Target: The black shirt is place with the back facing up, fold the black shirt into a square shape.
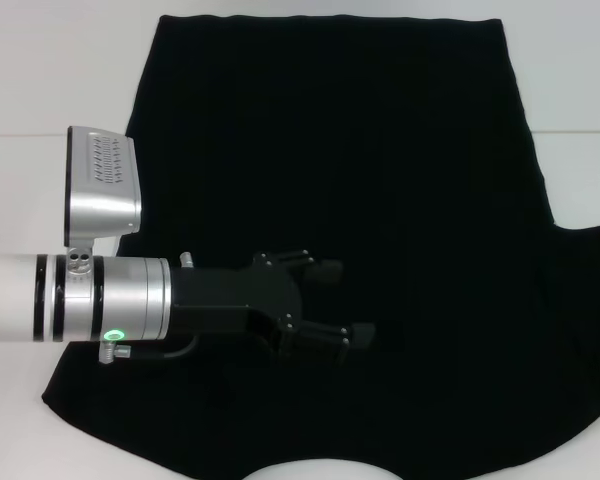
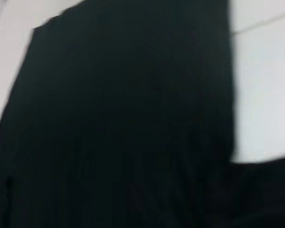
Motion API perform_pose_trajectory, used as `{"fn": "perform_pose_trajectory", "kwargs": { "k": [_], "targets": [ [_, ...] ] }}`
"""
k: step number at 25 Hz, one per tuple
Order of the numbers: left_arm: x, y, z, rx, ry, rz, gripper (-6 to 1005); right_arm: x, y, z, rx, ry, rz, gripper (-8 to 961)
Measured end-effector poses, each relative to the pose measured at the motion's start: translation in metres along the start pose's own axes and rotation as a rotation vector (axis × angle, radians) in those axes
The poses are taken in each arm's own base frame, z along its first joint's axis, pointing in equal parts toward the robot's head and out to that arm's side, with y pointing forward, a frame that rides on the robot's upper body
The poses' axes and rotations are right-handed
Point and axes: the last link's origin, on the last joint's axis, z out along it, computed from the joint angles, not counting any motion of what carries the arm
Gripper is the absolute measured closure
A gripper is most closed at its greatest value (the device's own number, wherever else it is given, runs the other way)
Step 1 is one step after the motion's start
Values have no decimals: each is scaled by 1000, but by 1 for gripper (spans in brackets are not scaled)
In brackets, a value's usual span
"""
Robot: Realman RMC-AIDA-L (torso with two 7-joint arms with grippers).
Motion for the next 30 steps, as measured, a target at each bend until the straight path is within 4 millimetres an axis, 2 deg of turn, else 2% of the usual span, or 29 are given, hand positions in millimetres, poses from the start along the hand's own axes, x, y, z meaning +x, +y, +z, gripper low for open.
{"fn": "perform_pose_trajectory", "kwargs": {
  "k": [7, 11, 14, 18, 22, 27, 30],
  "targets": [
    [-1, -1, -1, 11, 2, -8, 37, -12, 54, 32, -105, 92, -153, 880],
    [-2, -2, -3, 21, 8, -22, 37, -11, 82, 53, -120, 183, -253, 869],
    [-2, -3, -4, 27, 12, -25, 37, -8, 96, 61, -140, 238, -303, 861],
    [-2, -3, -4, 32, 12, -26, 37, -8, 104, 61, -166, 255, -318, 850],
    [-2, -5, -4, 40, 11, -27, 37, -10, 103, 60, -161, 252, -317, 839],
    [-2, -5, -4, 44, 10, -26, 38, -11, 100, 59, -140, 256, -298, 631],
    [-2, -5, -4, 43, 10, -26, 38, -12, 91, 54, -109, 248, -254, 508]
  ]
}}
